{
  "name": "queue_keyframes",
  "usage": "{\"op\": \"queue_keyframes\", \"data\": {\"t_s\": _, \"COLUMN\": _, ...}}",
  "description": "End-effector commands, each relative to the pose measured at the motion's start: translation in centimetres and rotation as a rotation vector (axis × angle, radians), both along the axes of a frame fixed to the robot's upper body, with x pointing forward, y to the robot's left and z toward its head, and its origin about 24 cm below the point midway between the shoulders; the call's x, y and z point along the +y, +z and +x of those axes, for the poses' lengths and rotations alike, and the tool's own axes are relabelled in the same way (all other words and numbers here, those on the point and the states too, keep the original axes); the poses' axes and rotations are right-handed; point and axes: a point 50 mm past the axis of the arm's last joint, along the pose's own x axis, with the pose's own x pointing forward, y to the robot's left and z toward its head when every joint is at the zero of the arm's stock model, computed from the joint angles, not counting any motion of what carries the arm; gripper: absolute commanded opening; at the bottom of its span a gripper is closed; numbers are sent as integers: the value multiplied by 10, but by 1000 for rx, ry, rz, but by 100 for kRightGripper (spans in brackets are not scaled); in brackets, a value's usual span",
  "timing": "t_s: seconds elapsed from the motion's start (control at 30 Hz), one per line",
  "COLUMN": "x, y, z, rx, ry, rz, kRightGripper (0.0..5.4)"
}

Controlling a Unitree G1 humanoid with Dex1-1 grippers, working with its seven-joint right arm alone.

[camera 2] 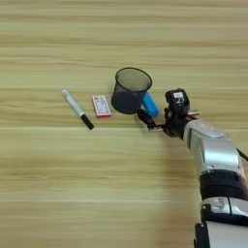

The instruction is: Move the objects on the table

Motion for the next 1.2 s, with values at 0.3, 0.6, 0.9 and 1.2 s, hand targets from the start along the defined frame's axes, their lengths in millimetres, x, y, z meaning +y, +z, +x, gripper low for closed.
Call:
{"op": "queue_keyframes", "data": {"t_s": 0.3, "x": -2, "y": 34, "z": 24, "rx": -130, "ry": 25, "rz": -66, "kRightGripper": 538}}
{"op": "queue_keyframes", "data": {"t_s": 0.6, "x": -1, "y": 29, "z": 26, "rx": -109, "ry": 30, "rz": -70, "kRightGripper": 538}}
{"op": "queue_keyframes", "data": {"t_s": 0.9, "x": -3, "y": 26, "z": 29, "rx": -90, "ry": 24, "rz": -64, "kRightGripper": 538}}
{"op": "queue_keyframes", "data": {"t_s": 1.2, "x": -2, "y": 24, "z": 30, "rx": -82, "ry": 29, "rz": -65, "kRightGripper": 468}}
